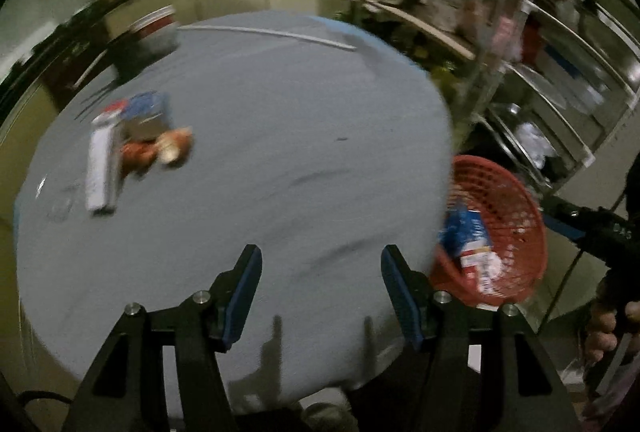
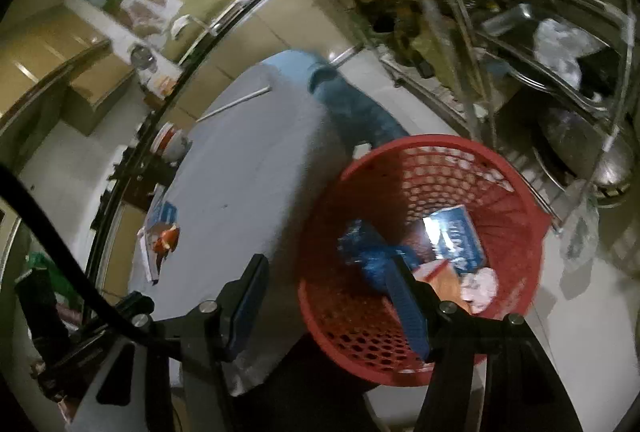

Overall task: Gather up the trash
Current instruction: 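Move both open tools back over the remaining trash on the table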

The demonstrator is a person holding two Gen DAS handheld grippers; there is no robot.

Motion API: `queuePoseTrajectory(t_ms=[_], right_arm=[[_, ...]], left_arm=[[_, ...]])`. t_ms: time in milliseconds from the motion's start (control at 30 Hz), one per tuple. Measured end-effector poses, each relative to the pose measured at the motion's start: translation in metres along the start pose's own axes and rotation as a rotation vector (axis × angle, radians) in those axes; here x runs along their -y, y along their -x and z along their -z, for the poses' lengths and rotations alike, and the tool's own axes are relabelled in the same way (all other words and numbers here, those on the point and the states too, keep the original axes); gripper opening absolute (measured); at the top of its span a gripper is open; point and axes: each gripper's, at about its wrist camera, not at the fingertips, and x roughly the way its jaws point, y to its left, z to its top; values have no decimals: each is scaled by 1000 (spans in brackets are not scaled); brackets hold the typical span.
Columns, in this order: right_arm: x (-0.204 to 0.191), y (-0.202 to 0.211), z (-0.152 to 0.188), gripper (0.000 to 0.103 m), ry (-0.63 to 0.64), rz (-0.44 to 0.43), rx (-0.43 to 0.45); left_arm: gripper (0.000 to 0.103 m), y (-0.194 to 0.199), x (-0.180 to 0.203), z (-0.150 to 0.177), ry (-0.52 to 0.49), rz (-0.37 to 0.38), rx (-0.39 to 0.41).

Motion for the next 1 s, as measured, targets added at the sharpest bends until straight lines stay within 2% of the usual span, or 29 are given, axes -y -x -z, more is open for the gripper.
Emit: queuePoseTrajectory(t_ms=[267, 400, 600, 700, 800, 1000], right_arm=[[-48, -4, 9, 65, 114, -47, 38], [-77, -12, 15, 65, 159, -81, 10], [-126, -26, 22, 65, 247, -143, -32], [-155, -35, 25, 65, 303, -178, -48], [-184, -50, 30, 65, 356, -197, -70], [-221, -89, 36, 65, 447, -171, -122]], left_arm=[[63, 21, -81, 28, 161, -141, 25], [63, 36, -116, 35, 239, -212, 61], [66, 54, -151, 42, 290, -302, 108], [72, 58, -163, 46, 304, -326, 124], [72, 54, -170, 44, 295, -336, 119], [73, 34, -193, 32, 312, -299, 95]])
